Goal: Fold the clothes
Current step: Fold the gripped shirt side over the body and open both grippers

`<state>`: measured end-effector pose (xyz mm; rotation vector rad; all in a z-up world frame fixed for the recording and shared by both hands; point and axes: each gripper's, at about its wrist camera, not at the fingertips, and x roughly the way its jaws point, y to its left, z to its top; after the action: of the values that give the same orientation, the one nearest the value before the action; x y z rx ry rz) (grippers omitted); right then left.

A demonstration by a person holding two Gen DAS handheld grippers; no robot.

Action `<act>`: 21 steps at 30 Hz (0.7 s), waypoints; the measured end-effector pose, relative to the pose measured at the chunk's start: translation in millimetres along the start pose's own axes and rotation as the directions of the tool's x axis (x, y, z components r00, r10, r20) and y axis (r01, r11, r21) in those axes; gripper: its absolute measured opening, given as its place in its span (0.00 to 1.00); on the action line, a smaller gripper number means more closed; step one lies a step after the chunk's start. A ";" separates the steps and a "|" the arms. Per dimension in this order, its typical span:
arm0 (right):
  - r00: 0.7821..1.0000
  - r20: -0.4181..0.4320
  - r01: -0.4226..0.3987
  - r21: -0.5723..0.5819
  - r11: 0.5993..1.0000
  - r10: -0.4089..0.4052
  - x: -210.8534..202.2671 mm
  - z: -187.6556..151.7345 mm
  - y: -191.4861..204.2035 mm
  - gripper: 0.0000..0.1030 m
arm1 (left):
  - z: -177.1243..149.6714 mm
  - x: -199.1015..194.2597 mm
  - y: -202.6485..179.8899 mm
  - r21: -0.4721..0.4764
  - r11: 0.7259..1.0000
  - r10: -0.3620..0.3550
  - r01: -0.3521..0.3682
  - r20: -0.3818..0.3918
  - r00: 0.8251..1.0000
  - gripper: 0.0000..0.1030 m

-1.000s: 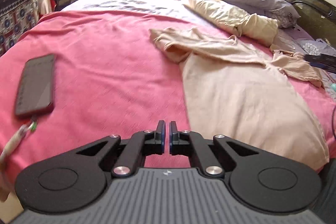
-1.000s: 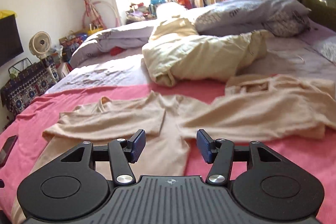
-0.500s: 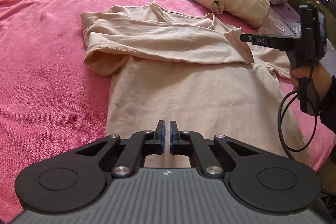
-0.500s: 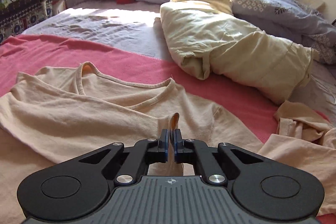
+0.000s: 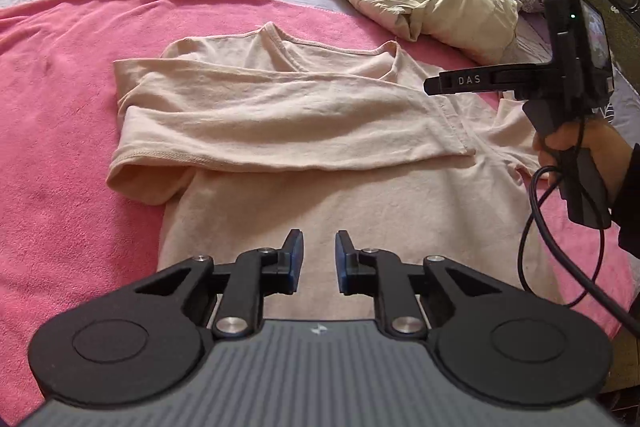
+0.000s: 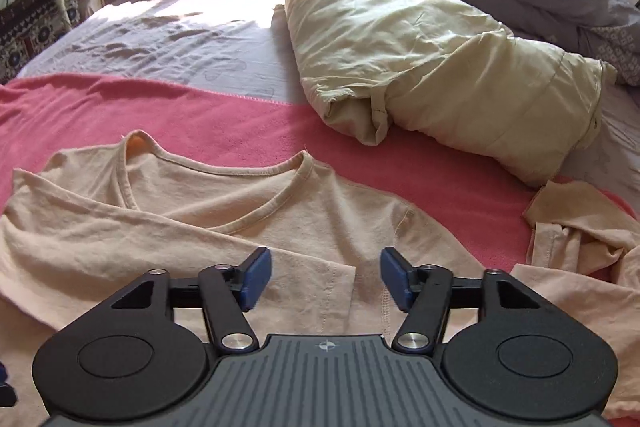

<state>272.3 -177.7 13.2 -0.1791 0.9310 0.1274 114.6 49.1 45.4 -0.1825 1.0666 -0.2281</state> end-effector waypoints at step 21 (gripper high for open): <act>0.998 -0.062 0.012 -0.037 0.999 -0.014 13.2 -6.3 -0.3 0.57 | -5.9 18.3 17.7 -0.060 0.997 0.042 -0.047 -0.081 0.996 0.25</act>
<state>275.2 -178.9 -1.1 -0.2241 0.9901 0.1277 119.6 60.9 22.6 -0.2067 1.1564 -0.1628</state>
